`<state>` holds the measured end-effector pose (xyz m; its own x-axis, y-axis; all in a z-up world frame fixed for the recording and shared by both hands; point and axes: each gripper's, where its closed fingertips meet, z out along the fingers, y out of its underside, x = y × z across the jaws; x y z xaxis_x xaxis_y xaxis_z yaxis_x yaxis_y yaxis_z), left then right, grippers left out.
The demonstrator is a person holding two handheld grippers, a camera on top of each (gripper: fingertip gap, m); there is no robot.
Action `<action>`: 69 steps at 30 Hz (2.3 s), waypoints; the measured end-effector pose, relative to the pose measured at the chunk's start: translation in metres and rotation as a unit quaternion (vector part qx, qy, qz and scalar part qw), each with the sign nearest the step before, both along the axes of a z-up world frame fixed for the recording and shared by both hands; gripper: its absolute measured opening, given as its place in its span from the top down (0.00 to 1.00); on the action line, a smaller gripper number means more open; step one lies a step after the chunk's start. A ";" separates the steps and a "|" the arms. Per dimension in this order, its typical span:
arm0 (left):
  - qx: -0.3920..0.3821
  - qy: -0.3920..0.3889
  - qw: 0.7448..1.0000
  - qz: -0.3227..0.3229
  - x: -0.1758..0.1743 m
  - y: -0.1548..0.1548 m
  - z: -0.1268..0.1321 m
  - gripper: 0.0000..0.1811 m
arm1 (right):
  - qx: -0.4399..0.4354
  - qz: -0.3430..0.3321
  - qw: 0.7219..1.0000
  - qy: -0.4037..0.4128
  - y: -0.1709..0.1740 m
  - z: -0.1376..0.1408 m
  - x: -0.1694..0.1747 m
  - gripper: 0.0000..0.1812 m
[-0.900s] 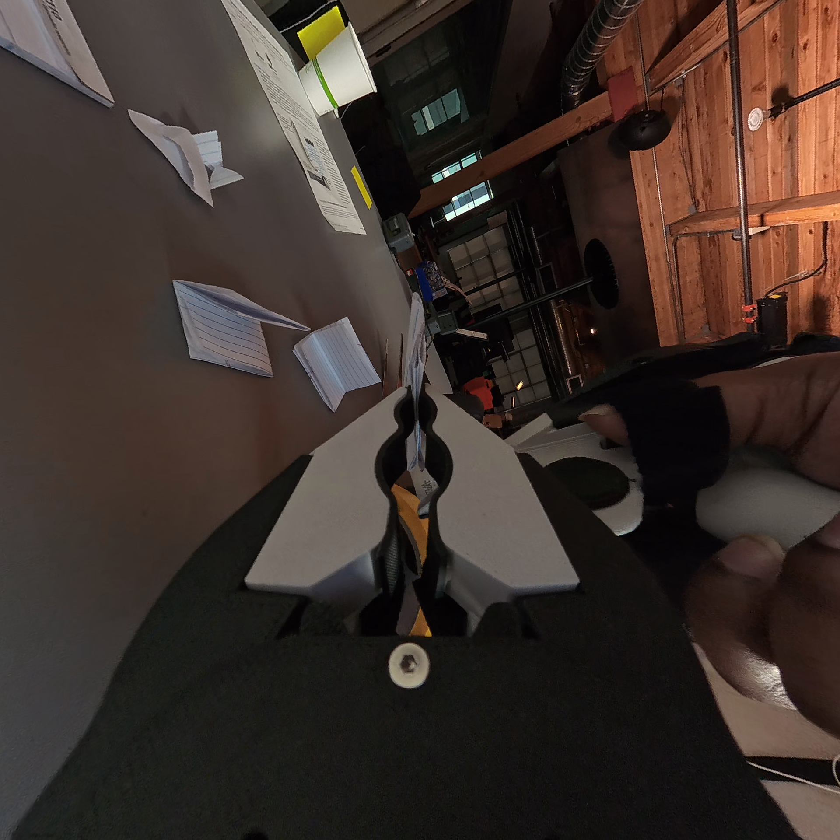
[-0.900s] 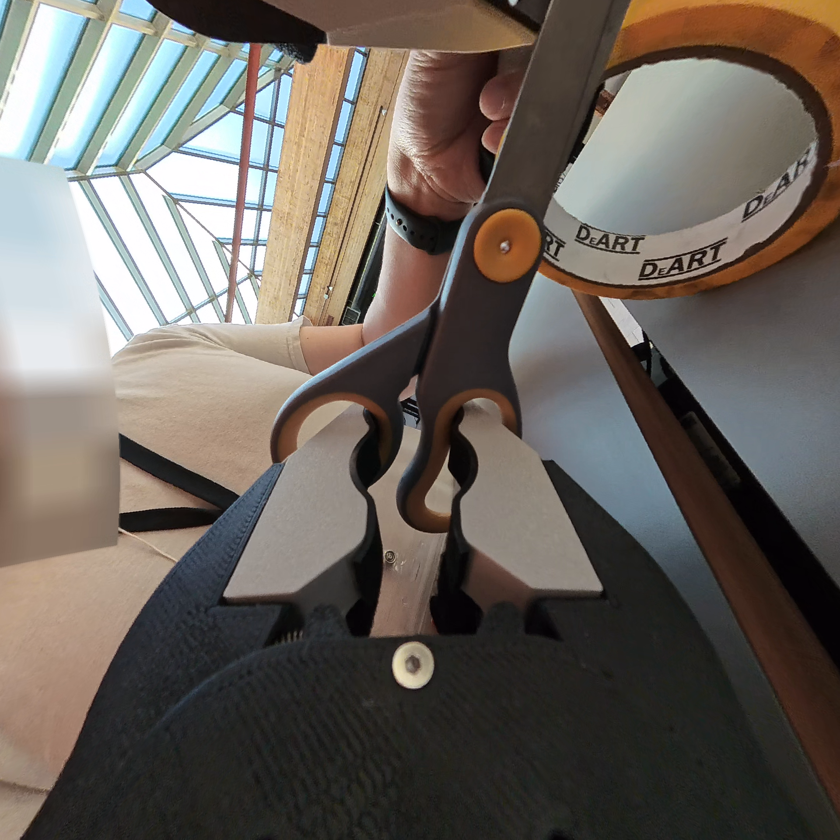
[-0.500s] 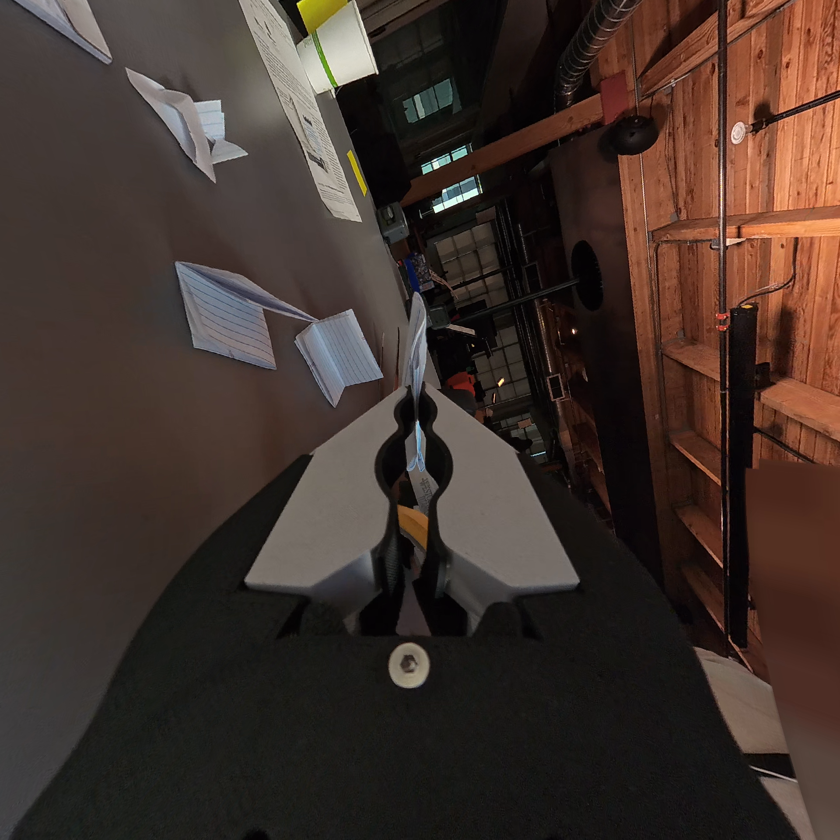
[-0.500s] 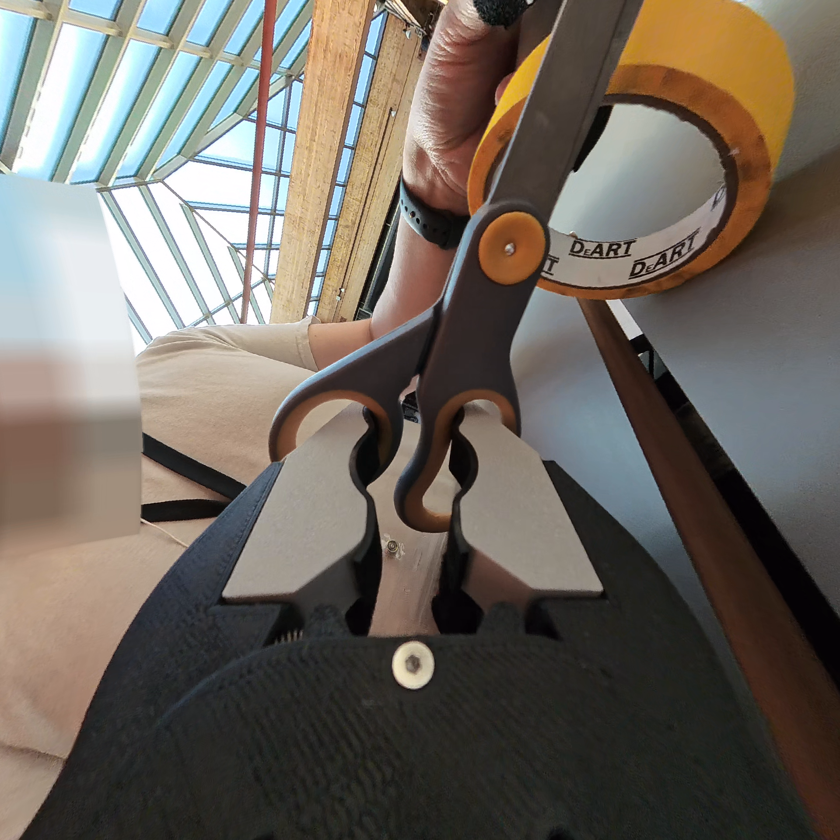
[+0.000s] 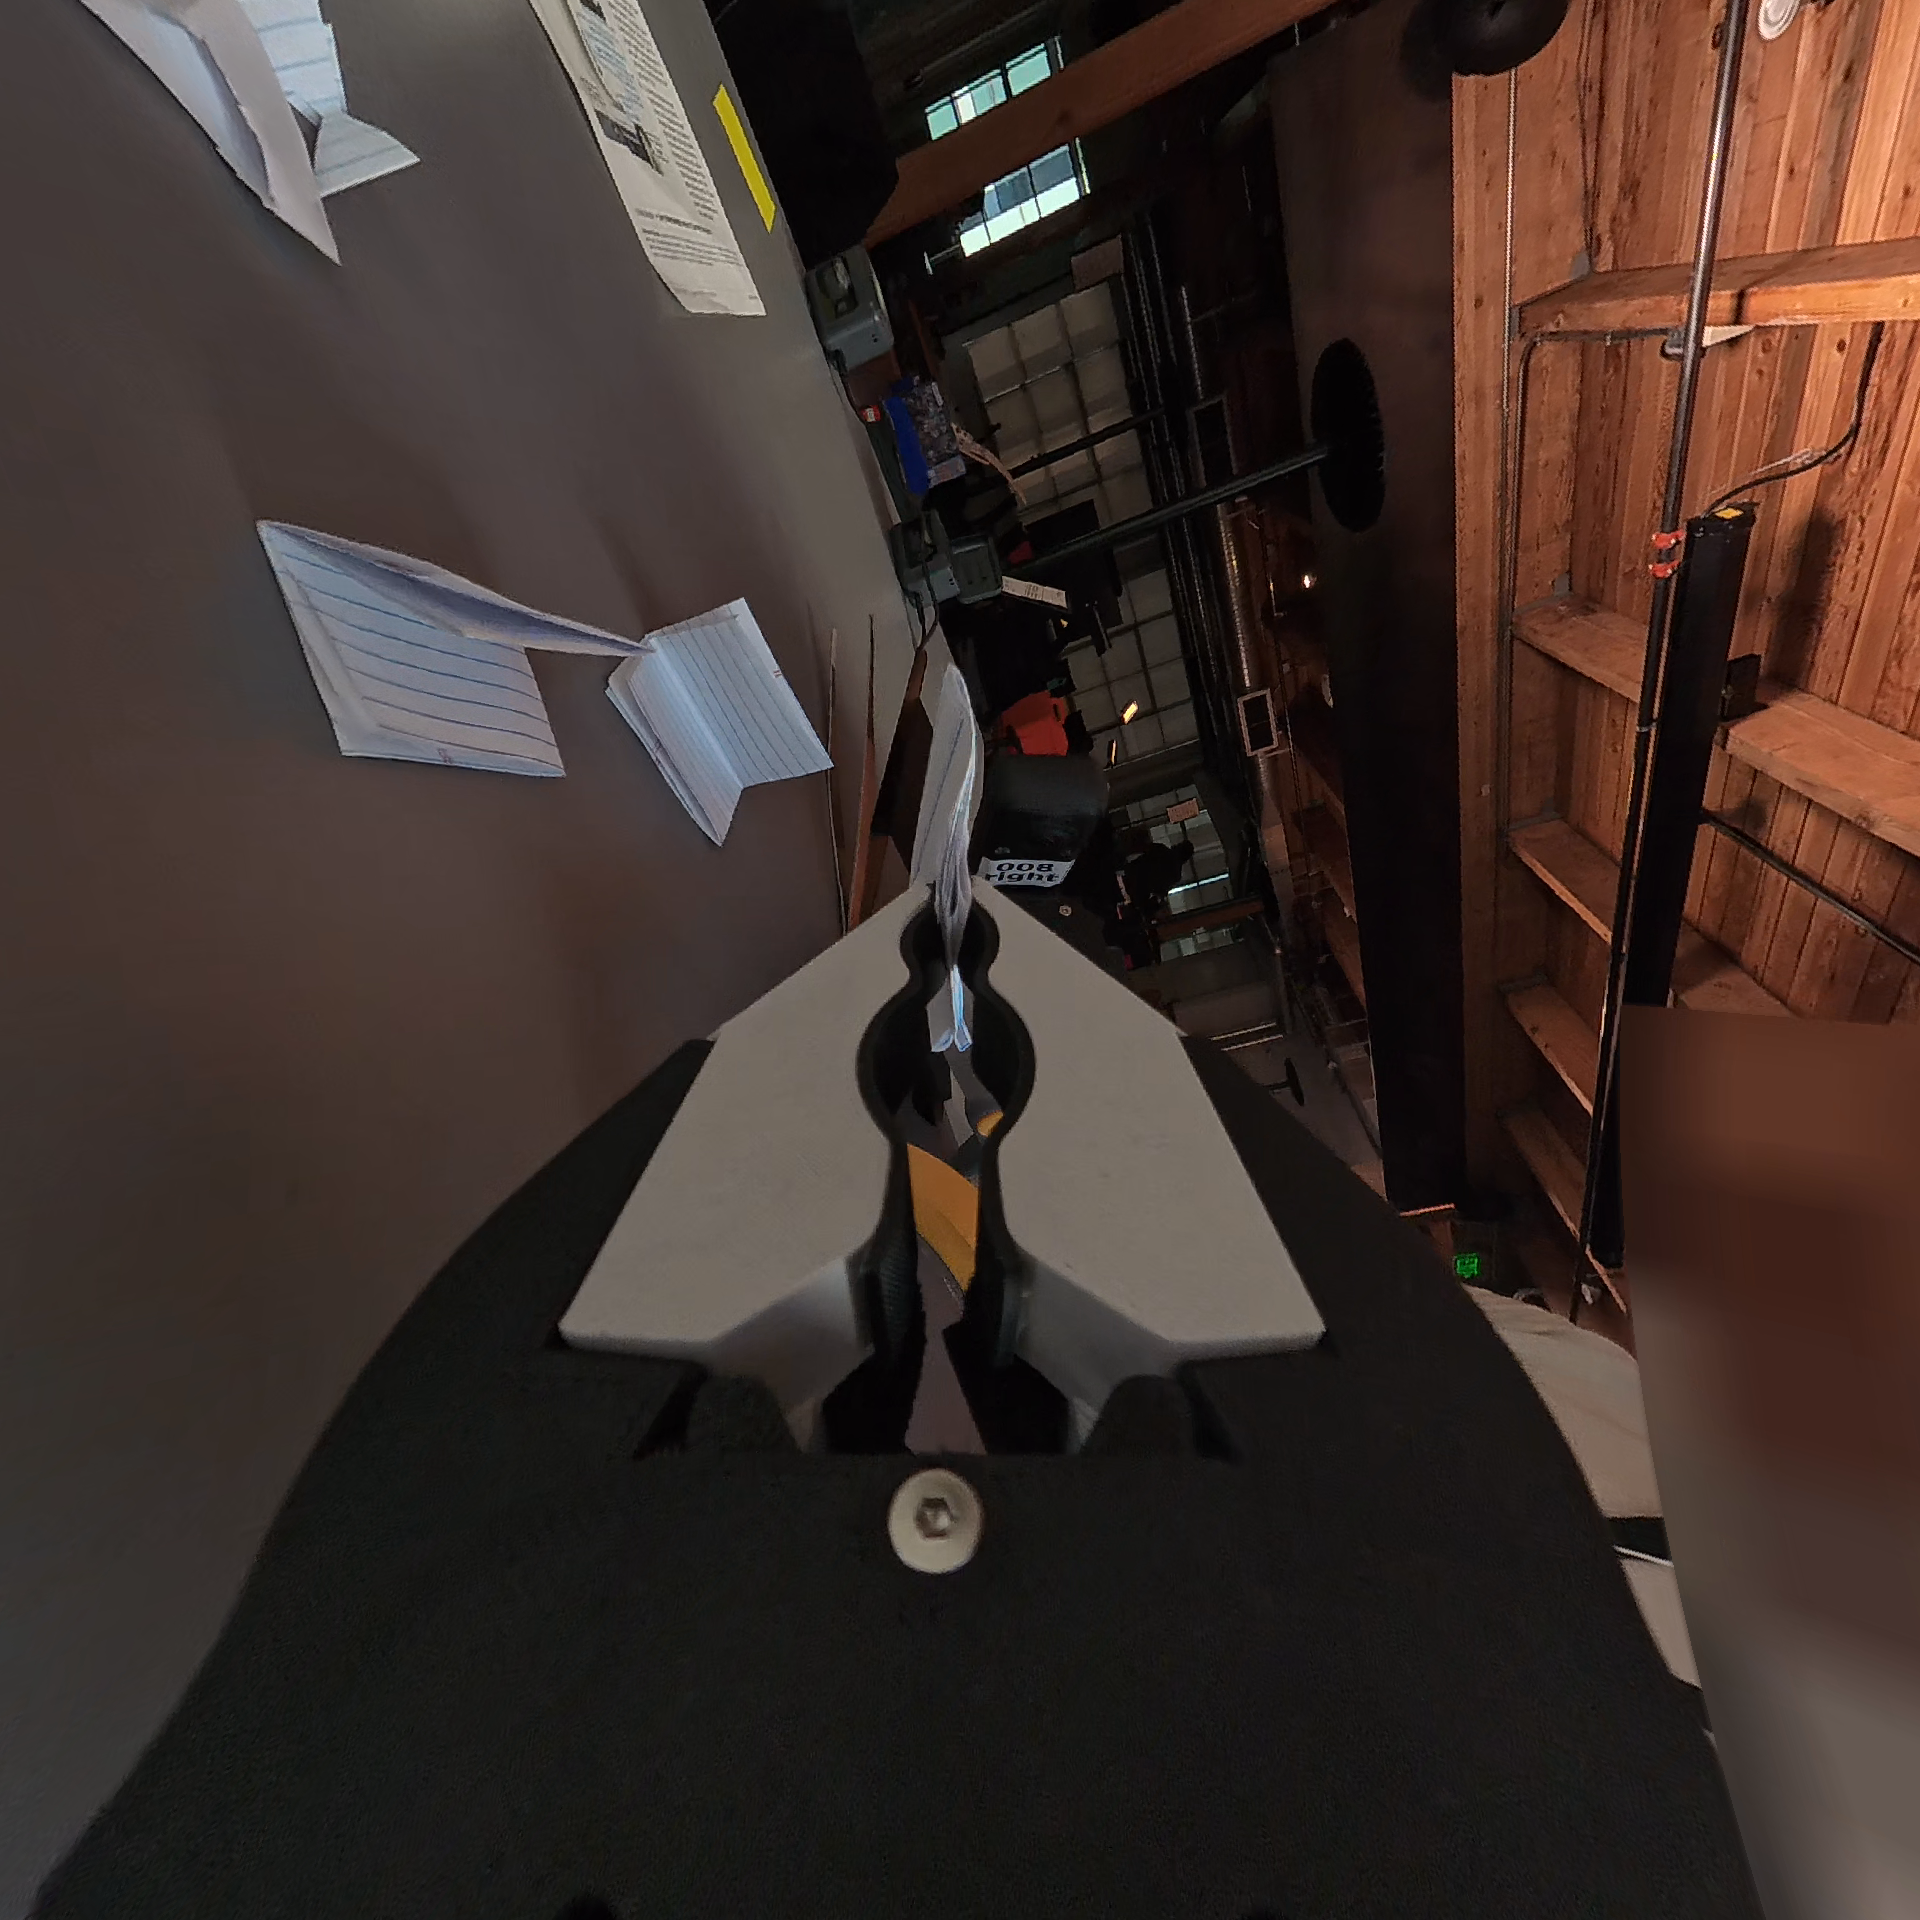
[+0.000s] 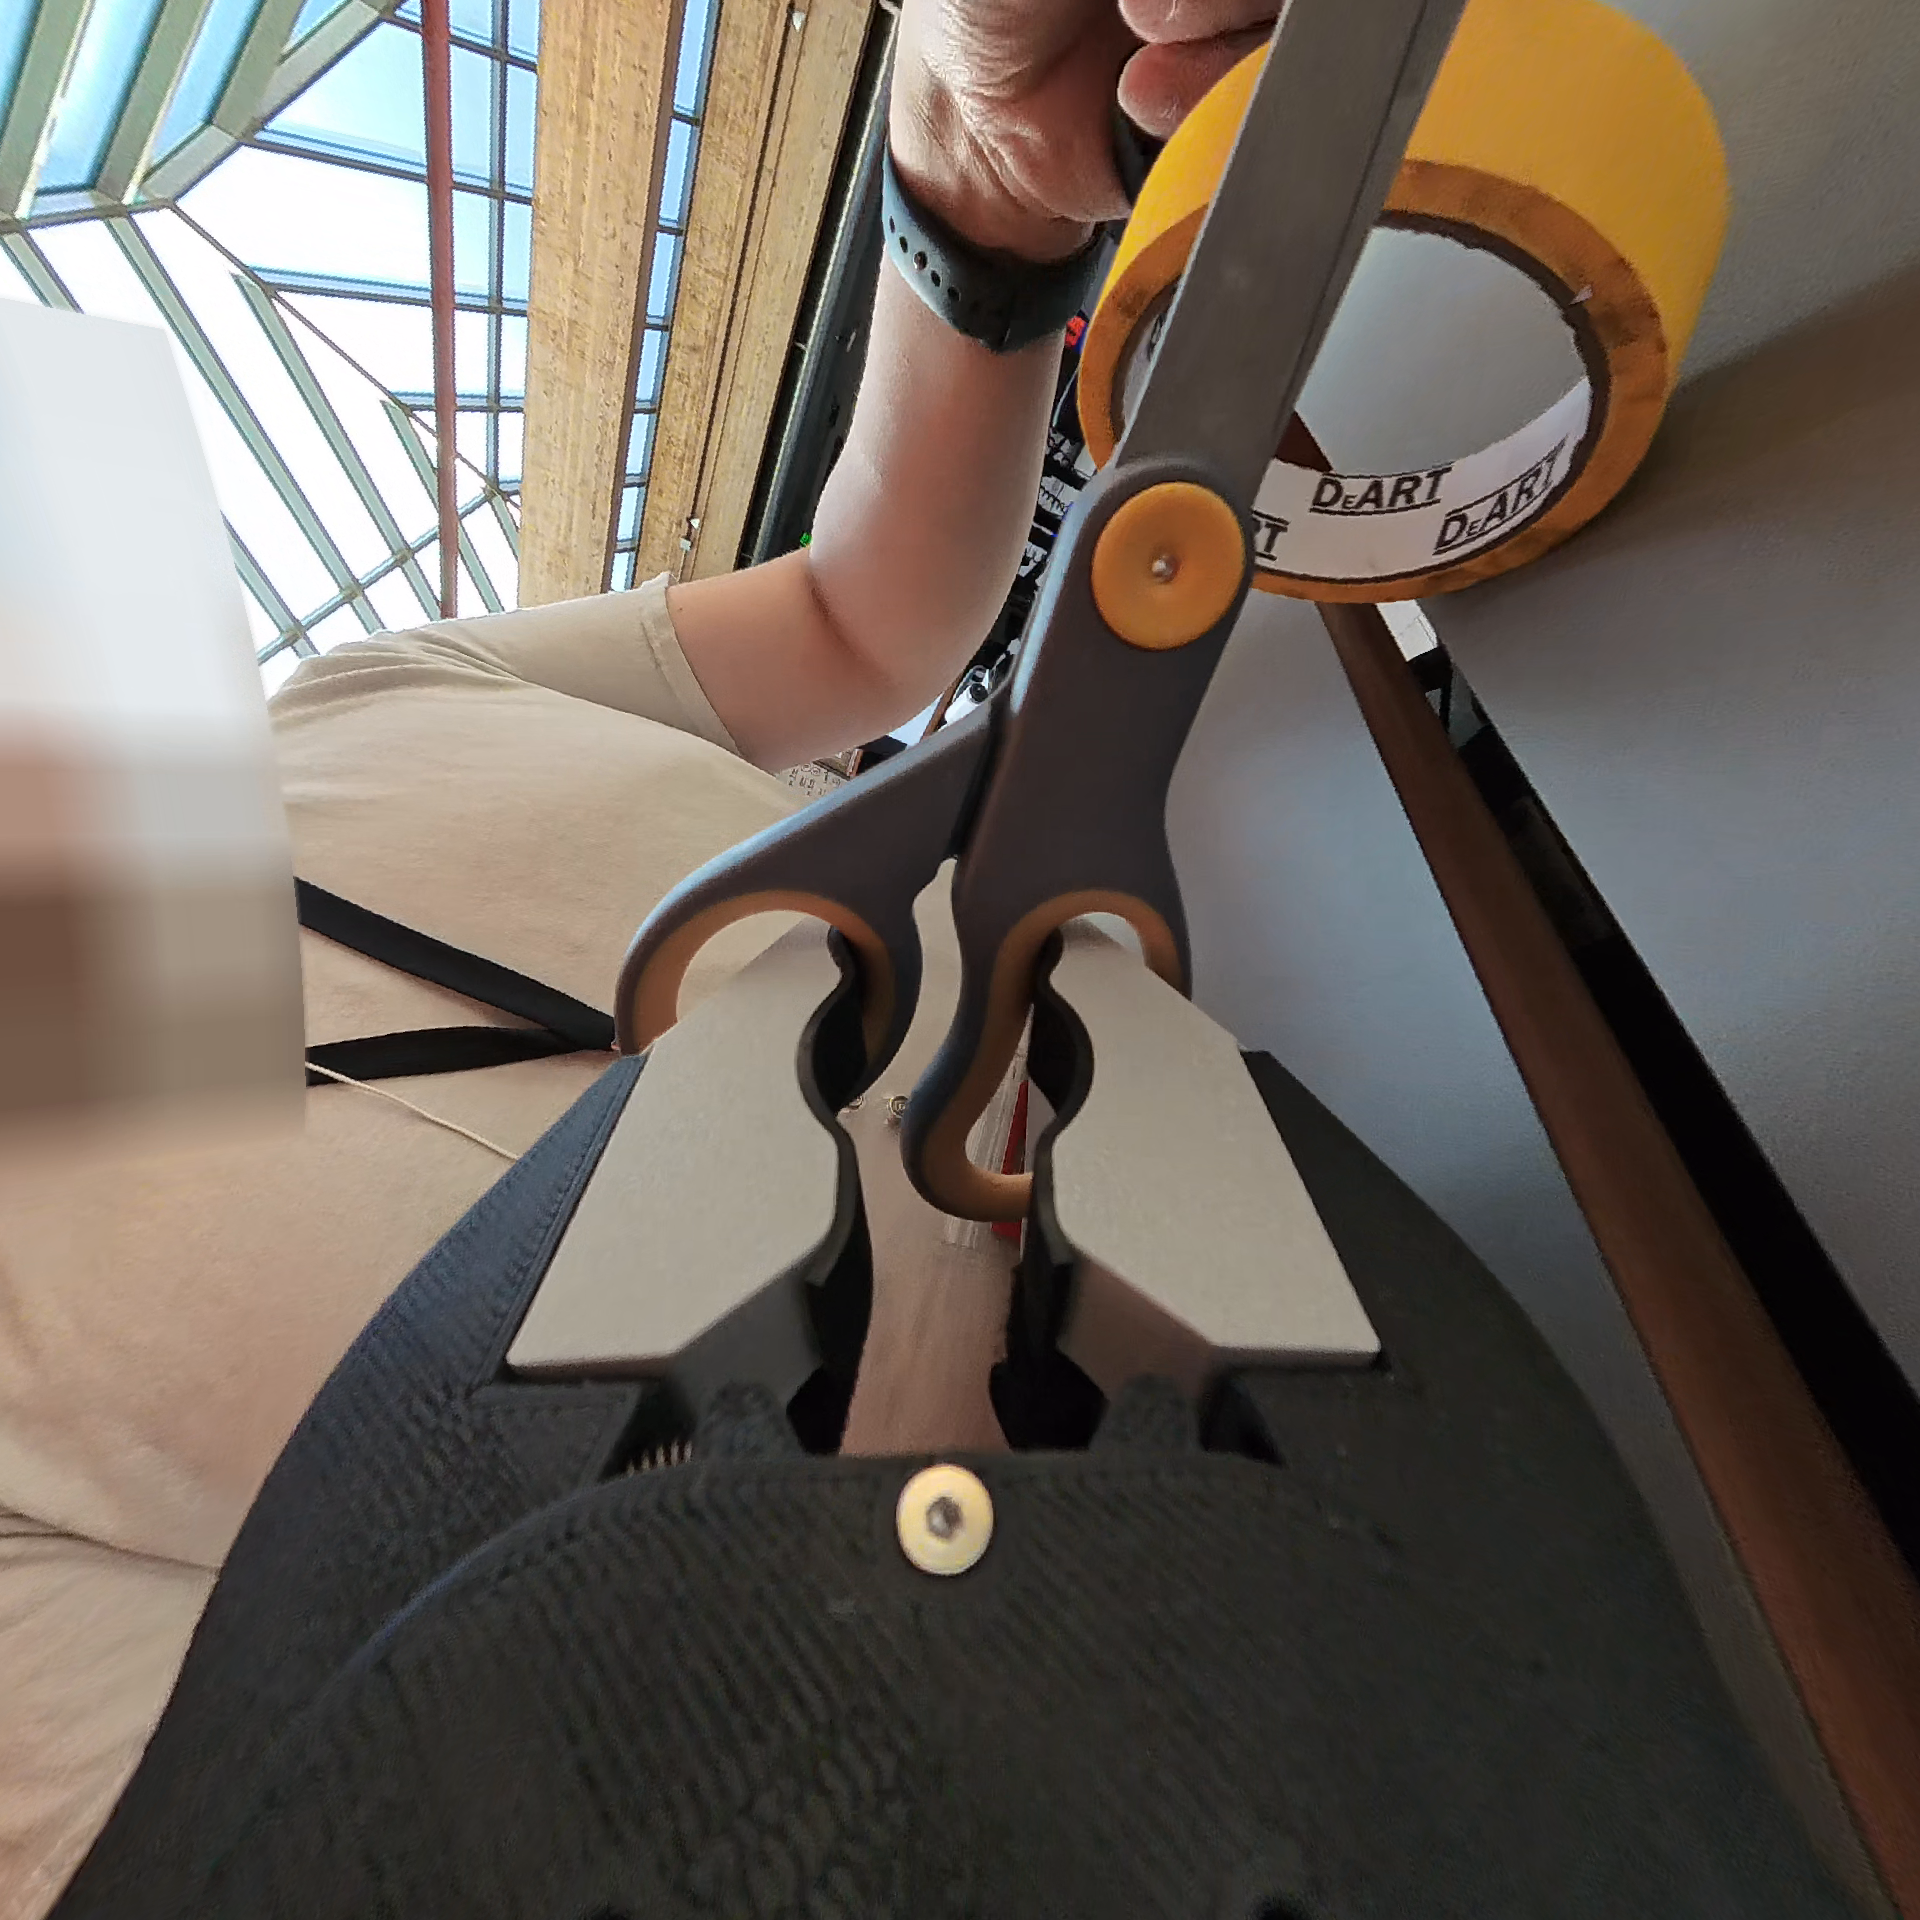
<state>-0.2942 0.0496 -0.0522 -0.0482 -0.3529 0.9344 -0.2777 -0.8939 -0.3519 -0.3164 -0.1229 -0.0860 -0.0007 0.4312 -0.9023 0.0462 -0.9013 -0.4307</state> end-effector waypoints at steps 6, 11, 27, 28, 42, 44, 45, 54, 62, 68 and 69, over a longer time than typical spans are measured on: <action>0.003 0.001 1.000 -0.026 -0.002 -0.001 0.008 1.00 | 0.010 0.009 1.000 -0.018 0.000 0.005 0.003 0.86; 0.014 0.011 0.998 -0.064 -0.003 -0.005 0.015 1.00 | 0.015 0.028 0.999 -0.038 -0.005 0.010 0.006 0.86; 0.022 -0.066 0.994 -0.083 0.007 -0.008 0.036 0.89 | 0.047 -0.044 0.997 -0.045 0.009 0.013 0.001 0.88; 0.024 -0.072 0.994 -0.073 0.008 -0.008 0.035 0.87 | 0.048 -0.052 0.997 -0.038 0.011 0.013 0.000 0.88; 0.100 -0.056 0.993 0.020 0.013 -0.012 0.019 1.00 | 0.068 -0.071 0.995 -0.020 0.021 0.008 -0.015 0.87; 0.096 -0.045 0.994 0.002 0.012 -0.015 0.017 1.00 | 0.073 -0.059 0.995 -0.020 0.017 0.007 -0.017 0.87; 0.095 -0.039 0.995 -0.007 0.011 -0.016 0.016 1.00 | 0.074 -0.053 0.996 -0.019 0.015 0.008 -0.017 0.87; 0.108 0.003 0.992 -0.069 0.003 -0.026 0.021 1.00 | 0.090 -0.014 0.994 -0.066 0.001 0.006 -0.006 0.86; 0.104 0.000 0.991 -0.086 0.003 -0.028 0.029 1.00 | 0.086 -0.015 0.994 -0.071 0.000 0.011 0.004 0.87; 0.101 0.005 0.991 -0.088 0.004 -0.029 0.028 1.00 | 0.076 -0.020 0.995 -0.061 0.000 0.011 0.004 0.88; 0.101 0.006 0.991 -0.089 0.004 -0.029 0.028 1.00 | 0.075 -0.017 0.995 -0.057 -0.001 0.011 0.003 0.88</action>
<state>-0.2907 0.0209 -0.0240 -0.1160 -0.5189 0.8469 -0.4294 -0.7427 -0.5138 -0.3134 -0.1236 -0.0746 0.1146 0.5586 -0.8215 0.0732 -0.8294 -0.5538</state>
